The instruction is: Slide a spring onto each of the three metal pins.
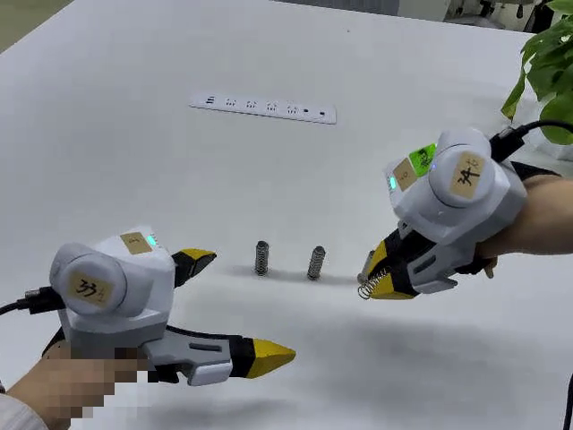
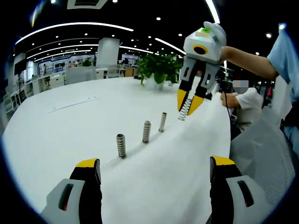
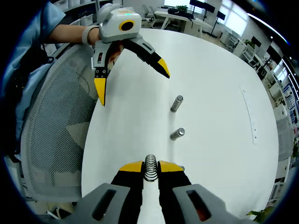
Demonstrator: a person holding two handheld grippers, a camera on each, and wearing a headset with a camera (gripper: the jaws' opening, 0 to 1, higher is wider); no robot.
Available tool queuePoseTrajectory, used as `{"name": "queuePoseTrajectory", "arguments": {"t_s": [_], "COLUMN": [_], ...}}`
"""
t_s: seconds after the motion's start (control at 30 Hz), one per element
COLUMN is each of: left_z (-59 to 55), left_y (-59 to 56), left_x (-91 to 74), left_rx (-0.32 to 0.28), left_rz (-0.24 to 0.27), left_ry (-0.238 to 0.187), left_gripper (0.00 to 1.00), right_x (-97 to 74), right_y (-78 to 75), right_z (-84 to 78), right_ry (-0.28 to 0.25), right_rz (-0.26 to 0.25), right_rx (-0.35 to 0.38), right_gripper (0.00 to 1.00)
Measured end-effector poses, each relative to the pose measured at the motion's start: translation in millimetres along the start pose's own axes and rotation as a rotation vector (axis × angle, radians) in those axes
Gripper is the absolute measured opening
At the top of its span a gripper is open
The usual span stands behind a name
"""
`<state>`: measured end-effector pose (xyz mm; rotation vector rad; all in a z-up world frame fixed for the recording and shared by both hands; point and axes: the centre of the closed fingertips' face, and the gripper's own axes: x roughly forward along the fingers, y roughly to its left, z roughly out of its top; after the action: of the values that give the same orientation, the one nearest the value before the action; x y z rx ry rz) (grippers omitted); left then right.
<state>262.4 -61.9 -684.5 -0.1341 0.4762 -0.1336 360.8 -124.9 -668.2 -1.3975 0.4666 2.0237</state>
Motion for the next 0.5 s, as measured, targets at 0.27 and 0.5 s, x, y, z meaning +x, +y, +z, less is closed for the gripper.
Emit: {"name": "queuePoseTrajectory", "arguments": {"t_s": [0.27, 0.5], "left_z": [-0.8, 1.1], "left_y": [2.9, 8.1], "left_x": [-1.7, -3.6], "left_rx": [0.028, 0.041], "left_rz": [0.033, 0.058], "left_ry": [-0.006, -0.014], "left_gripper": [0.97, 0.97], "right_x": [-13.4, -14.0], "right_y": [-26.7, -38.6], "right_z": [-6.2, -15.2], "right_ry": [0.083, 0.156], "right_rz": [-0.036, -0.037], "right_rx": [-0.056, -0.090], "right_gripper": [0.13, 0.13]}}
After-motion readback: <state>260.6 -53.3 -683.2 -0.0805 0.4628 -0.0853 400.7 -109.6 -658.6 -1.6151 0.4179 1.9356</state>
